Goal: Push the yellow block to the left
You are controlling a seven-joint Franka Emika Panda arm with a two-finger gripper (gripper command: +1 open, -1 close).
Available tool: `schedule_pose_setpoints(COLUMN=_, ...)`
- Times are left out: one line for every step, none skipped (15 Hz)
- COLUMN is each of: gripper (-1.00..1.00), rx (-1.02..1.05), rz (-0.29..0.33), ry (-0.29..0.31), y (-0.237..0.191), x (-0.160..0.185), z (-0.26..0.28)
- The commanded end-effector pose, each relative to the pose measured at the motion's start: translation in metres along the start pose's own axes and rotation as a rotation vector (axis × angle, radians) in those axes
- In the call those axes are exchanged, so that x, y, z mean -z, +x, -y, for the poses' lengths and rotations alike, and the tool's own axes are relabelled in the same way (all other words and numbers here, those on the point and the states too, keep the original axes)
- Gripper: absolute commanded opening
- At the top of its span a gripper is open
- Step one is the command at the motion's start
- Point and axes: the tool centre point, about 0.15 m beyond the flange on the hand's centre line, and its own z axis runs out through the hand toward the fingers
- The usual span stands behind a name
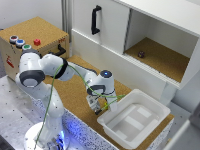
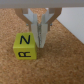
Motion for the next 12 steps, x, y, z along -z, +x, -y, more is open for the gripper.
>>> schedule_pose_setpoints(gripper=-1.00, rx=0.028, rz=0.042, ry=0.015, y=0.000, x=-0.017, z=0.033)
schedule_pose_setpoints(gripper=-1.00, rx=0.035, rz=0.037, ry=0.025, y=0.002, x=-0.017, z=0.041)
schedule_pose_setpoints(gripper=-1.00, rx=0.038, rz=0.030, ry=0.036, y=0.006, x=-0.016, z=0.049)
schedule_pose_setpoints(gripper=-1.00, rx=0.037, rz=0.026, ry=0.050, y=0.011, x=-0.016, z=0.057)
schedule_pose_setpoints(gripper=-1.00, rx=0.050, rz=0.022, ry=0.061, y=0.015, x=-0.016, z=0.065)
schedule_pose_setpoints(gripper=-1.00, rx=0.060, rz=0.023, ry=0.065, y=0.017, x=-0.018, z=0.072)
schedule_pose_setpoints(gripper=-1.00, rx=0.077, rz=0.027, ry=0.071, y=0.019, x=-0.020, z=0.080)
schedule_pose_setpoints(gripper=-1.00, rx=0.089, rz=0.032, ry=0.078, y=0.019, x=-0.022, z=0.088)
schedule_pose_setpoints(gripper=-1.00, rx=0.099, rz=0.037, ry=0.087, y=0.019, x=-0.022, z=0.095)
schedule_pose_setpoints(gripper=-1.00, rx=0.113, rz=0.043, ry=0.094, y=0.019, x=-0.022, z=0.103)
schedule_pose_setpoints(gripper=-1.00, rx=0.128, rz=0.049, ry=0.101, y=0.018, x=-0.022, z=0.111)
schedule_pose_setpoints(gripper=-1.00, rx=0.140, rz=0.055, ry=0.108, y=0.017, x=-0.021, z=0.118)
